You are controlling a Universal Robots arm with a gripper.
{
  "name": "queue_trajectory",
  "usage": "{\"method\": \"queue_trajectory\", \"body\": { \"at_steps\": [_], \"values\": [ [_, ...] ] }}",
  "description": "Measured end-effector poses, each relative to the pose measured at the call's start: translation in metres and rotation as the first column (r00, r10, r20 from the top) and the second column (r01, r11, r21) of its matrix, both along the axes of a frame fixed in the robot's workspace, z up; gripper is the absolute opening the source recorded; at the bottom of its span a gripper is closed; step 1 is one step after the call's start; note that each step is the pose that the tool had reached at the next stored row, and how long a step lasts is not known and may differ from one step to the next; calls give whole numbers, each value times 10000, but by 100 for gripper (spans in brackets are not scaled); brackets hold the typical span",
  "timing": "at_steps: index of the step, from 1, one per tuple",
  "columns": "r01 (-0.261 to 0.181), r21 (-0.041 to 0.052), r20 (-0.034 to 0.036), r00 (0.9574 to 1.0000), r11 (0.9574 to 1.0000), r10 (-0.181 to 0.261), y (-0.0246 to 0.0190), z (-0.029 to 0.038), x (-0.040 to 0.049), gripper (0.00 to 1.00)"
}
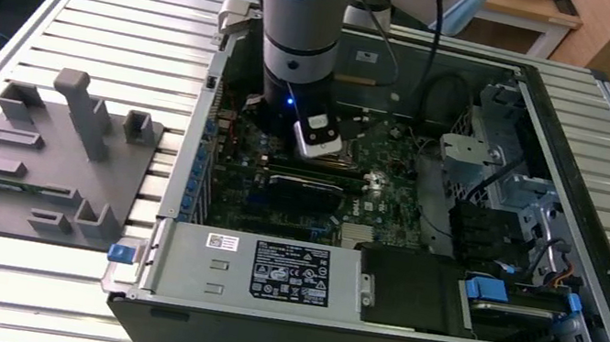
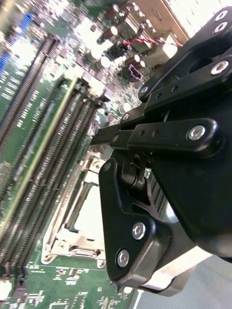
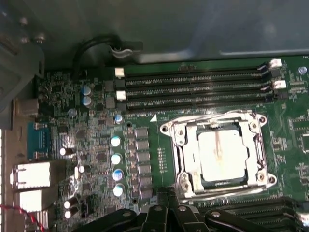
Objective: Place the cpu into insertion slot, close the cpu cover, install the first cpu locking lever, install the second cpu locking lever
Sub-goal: 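Install the second cpu locking lever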
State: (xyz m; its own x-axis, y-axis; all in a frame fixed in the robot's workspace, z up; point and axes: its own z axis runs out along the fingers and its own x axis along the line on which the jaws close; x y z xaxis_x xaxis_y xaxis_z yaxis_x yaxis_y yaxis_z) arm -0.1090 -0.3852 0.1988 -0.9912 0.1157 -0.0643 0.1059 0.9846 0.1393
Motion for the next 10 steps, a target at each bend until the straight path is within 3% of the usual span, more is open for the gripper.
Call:
{"method": "queue_trajectory", "body": {
  "at_steps": [3,10],
  "values": [
    [0,-1,0,10000,10000,0,34,-2,0,10],
    [0,-27,-2,10000,10000,0,38,-26,0,10]
  ]
}}
